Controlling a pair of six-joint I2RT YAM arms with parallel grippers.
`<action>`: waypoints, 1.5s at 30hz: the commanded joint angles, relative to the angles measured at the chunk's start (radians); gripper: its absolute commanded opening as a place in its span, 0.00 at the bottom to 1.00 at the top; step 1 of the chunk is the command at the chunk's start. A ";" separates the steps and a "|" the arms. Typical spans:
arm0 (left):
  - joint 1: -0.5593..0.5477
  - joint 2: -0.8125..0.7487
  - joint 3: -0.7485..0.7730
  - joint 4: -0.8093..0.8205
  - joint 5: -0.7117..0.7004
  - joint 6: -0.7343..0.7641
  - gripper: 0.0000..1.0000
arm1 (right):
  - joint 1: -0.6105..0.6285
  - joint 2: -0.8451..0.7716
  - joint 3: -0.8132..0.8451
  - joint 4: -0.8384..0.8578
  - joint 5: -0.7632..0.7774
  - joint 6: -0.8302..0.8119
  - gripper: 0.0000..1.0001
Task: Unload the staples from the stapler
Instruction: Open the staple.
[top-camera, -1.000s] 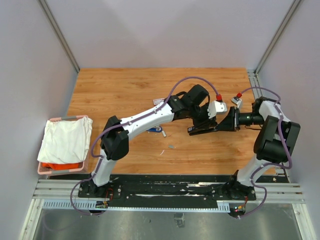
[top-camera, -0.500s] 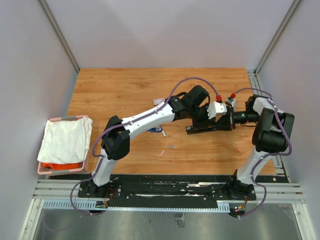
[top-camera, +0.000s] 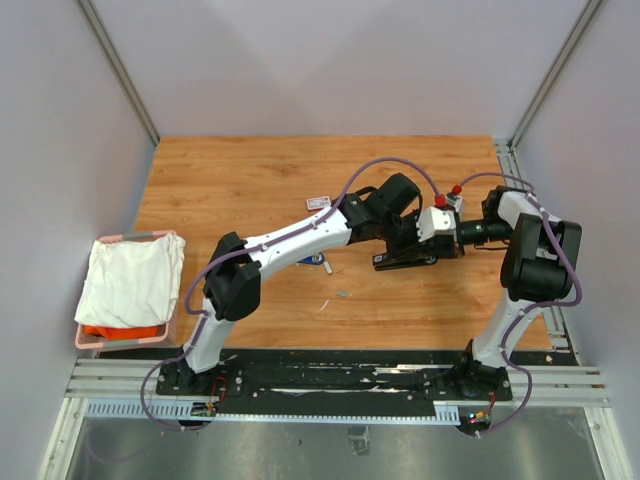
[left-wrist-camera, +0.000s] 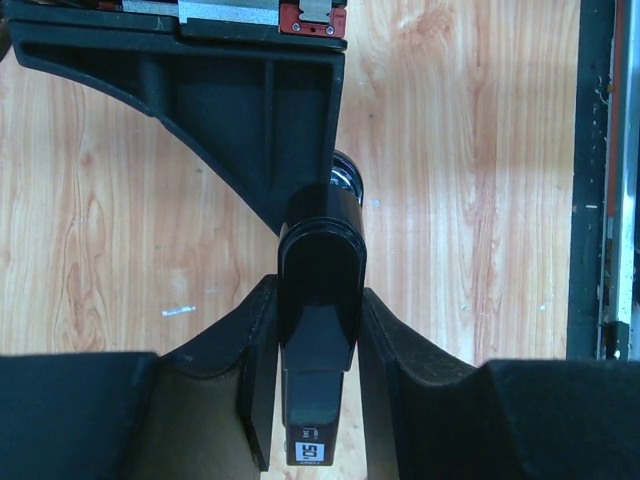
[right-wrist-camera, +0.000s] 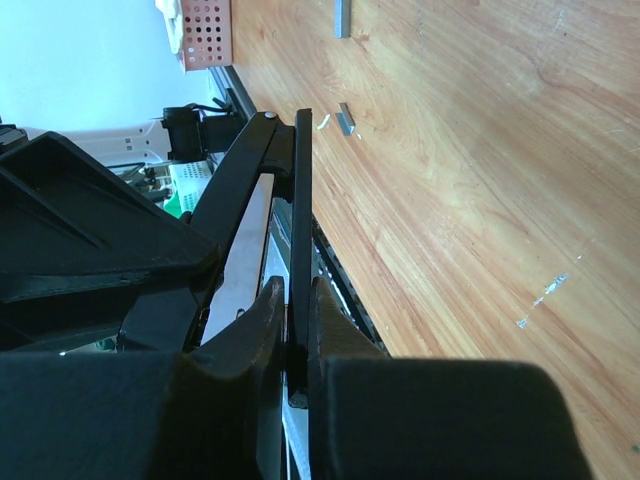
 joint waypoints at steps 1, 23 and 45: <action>-0.007 -0.025 0.007 0.049 0.029 0.010 0.22 | 0.012 -0.026 0.019 -0.020 -0.029 -0.038 0.01; -0.086 0.059 0.121 -0.010 -0.199 0.011 0.87 | 0.009 -0.046 -0.008 0.051 -0.009 0.043 0.01; -0.092 0.053 0.158 0.001 -0.316 -0.017 0.00 | -0.068 -0.032 -0.014 0.066 -0.019 0.045 0.01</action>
